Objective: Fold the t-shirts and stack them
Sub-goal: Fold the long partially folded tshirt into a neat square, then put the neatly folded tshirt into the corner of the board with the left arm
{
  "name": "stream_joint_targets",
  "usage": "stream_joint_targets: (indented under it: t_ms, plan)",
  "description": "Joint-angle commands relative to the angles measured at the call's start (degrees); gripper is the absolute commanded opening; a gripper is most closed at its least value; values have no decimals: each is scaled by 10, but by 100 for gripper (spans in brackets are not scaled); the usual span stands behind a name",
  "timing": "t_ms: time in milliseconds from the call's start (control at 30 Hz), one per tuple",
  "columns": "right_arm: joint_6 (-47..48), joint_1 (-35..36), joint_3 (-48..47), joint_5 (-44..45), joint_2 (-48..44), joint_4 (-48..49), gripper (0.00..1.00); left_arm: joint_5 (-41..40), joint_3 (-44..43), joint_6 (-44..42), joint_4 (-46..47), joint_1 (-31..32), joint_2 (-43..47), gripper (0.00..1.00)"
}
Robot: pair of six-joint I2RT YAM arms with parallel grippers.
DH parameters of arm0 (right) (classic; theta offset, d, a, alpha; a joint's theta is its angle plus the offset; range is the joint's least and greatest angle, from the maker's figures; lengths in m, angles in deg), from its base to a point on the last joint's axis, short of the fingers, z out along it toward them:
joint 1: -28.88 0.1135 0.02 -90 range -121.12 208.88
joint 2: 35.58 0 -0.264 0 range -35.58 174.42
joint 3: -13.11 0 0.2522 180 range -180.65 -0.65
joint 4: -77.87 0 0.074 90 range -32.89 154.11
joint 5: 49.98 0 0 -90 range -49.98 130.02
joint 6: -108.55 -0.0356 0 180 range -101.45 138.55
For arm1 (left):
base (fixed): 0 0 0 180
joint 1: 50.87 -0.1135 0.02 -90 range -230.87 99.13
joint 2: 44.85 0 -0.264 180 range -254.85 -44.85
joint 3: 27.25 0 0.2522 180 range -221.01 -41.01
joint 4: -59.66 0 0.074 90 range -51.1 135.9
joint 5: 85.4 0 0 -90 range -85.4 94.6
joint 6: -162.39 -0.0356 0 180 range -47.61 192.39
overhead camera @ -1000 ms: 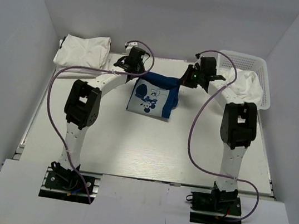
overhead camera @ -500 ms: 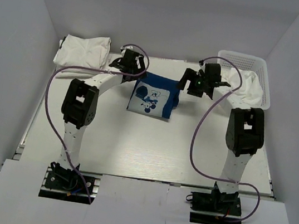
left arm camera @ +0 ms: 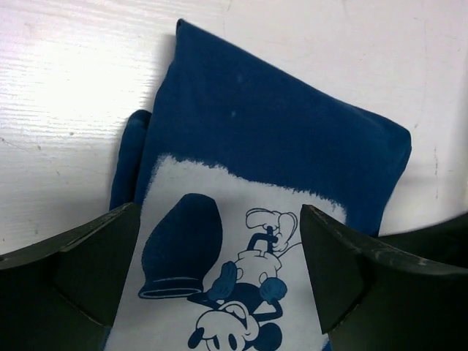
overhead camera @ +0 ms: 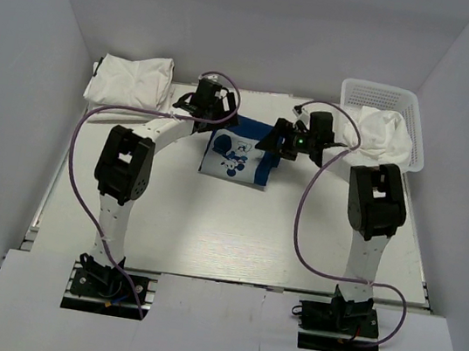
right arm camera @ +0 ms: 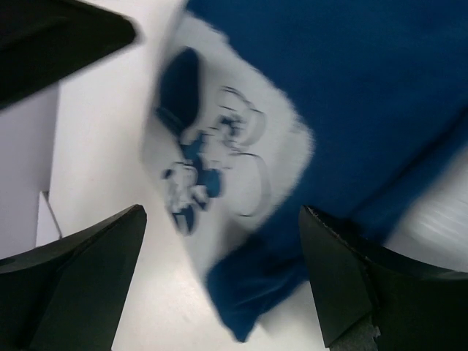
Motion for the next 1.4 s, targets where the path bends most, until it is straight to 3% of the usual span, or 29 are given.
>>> stream_joint_targets:
  t_ms: [0,400,567,733,867,900,933,1033,1100,1133,1167,1367]
  plan:
    - [1,-18,7,33,34,-25,90,11,6,-6,-8,-5,6,100]
    - [51,-14,-9,99,87,-74,90,-48,8,-98,-56,-5,-1,100]
    - [81,-6,-7,119,77,-94,90,-16,-19,-118,-72,-10,-50,100]
    - [103,1,-14,128,77,-102,90,81,17,-112,13,-10,-67,100]
    - [108,4,-17,143,70,-107,90,118,-4,-106,6,-10,-97,98]
    - [108,4,-18,143,71,-108,90,140,-5,-106,17,-10,-105,94]
    - [108,6,-19,143,71,-108,90,149,2,-106,27,-10,-105,81]
    - [108,6,-19,139,69,-106,90,200,22,-118,65,-10,-105,59]
    - [116,6,-15,129,61,-106,90,249,34,-119,93,-10,-105,38]
    - [118,6,-12,128,52,-105,90,254,41,-119,111,-10,-99,26]
    - [121,5,11,128,44,-93,90,254,41,-109,111,-10,-99,0]
    - [131,3,100,127,-71,-29,90,193,21,-136,112,-17,-53,0]
